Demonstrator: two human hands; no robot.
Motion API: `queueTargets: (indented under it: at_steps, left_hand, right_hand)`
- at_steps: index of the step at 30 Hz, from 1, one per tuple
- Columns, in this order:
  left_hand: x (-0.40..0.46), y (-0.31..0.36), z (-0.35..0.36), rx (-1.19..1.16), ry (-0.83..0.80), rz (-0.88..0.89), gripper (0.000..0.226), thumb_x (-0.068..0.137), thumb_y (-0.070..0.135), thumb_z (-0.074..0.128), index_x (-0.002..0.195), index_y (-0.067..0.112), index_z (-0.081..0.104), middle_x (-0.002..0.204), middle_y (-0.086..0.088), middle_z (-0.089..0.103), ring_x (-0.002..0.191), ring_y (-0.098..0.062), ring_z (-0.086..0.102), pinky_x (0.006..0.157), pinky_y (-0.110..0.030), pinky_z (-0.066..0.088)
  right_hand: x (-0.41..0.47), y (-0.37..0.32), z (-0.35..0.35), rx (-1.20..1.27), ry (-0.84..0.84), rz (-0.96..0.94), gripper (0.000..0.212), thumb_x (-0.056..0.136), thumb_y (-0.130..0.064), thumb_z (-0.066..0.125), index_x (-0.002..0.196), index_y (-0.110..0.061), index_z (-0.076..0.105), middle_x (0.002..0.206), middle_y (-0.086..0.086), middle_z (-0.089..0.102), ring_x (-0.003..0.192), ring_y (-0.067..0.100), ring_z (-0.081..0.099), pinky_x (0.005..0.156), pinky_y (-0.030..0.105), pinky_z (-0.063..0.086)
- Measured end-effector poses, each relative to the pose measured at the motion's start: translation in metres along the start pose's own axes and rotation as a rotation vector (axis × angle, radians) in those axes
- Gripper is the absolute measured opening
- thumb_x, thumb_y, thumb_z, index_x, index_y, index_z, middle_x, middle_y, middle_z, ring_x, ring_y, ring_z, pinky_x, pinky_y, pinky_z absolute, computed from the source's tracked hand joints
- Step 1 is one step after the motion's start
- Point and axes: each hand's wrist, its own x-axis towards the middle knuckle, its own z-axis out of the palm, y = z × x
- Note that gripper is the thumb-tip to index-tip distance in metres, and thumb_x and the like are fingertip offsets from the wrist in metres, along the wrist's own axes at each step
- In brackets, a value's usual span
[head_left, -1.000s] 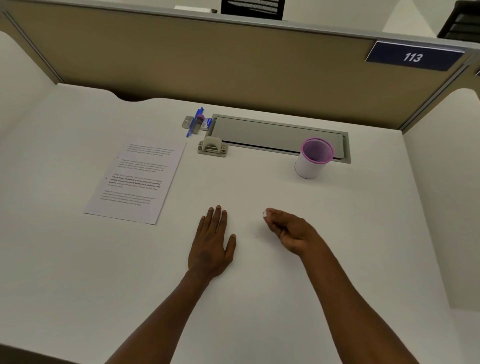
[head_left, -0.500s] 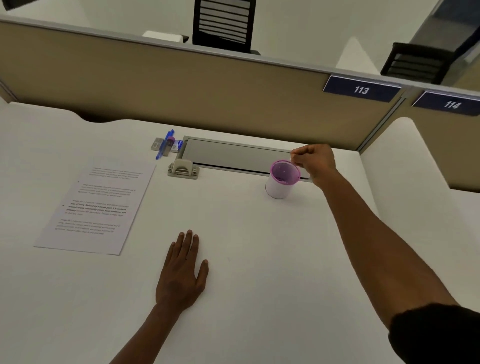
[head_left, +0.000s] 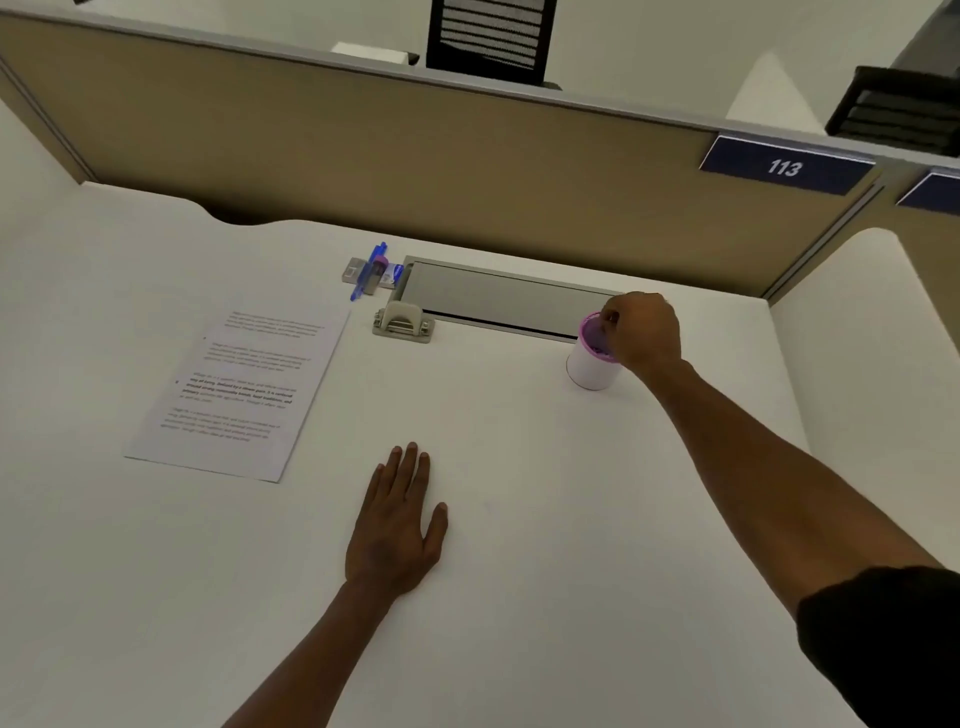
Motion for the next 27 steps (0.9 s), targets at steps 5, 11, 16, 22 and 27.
queueTargets:
  at_steps: [5,11,16,22,27]
  left_hand:
    - [0.0,0.001,0.0,-0.007,0.003,0.006,0.069,0.097,0.047,0.036,0.156,0.016,0.017,0.166,-0.001,0.009,0.153,-0.014,0.0,0.124,-0.037,0.011]
    - [-0.001,0.0,0.002,-0.006,0.015,0.005,0.069,0.097,0.047,0.036,0.156,0.016,0.018,0.166,-0.001,0.009,0.153,-0.014,0.0,0.124,-0.037,0.012]
    - [0.0,0.0,0.002,0.004,0.002,0.002,0.07,0.097,0.048,0.034,0.157,0.016,0.015,0.166,-0.001,0.008,0.153,-0.014,-0.002,0.125,-0.037,0.011]
    - [0.0,0.0,0.003,0.009,-0.024,-0.008,0.071,0.097,0.05,0.03,0.157,0.018,0.009,0.166,0.0,0.003,0.153,-0.012,-0.005,0.125,-0.037,0.009]
    - [0.0,0.0,0.004,0.013,-0.018,-0.004,0.071,0.097,0.05,0.03,0.157,0.017,0.01,0.166,-0.001,0.005,0.153,-0.013,-0.004,0.125,-0.038,0.01]
  right_hand:
    - [-0.008,-0.002,-0.001,0.072,0.047,-0.036,0.019,0.084,-0.016,0.064,0.097,-0.009,0.077,0.099,0.012,0.074,0.094,0.031,0.067,0.082,0.036,0.052]
    - [-0.095,-0.039,0.02,0.51,0.181,-0.008,0.016,0.079,-0.005,0.064,0.083,-0.013,0.077,0.081,0.007,0.076,0.072,0.024,0.07,0.073,0.037,0.057]
    - [-0.209,-0.071,0.092,0.444,-0.133,-0.107,0.034,0.09,-0.009,0.06,0.123,-0.009,0.066,0.129,0.009,0.064,0.121,0.026,0.06,0.106,0.037,0.045]
    - [-0.282,-0.105,0.128,0.312,-0.245,-0.228,0.053,0.105,-0.029,0.021,0.152,-0.014,0.003,0.16,-0.002,0.0,0.151,0.014,-0.003,0.122,0.028,-0.005]
    - [-0.239,-0.1,0.121,0.318,-0.198,-0.137,0.055,0.105,-0.03,0.025,0.154,-0.008,0.013,0.163,0.004,0.01,0.15,0.012,-0.002,0.122,0.027,-0.003]
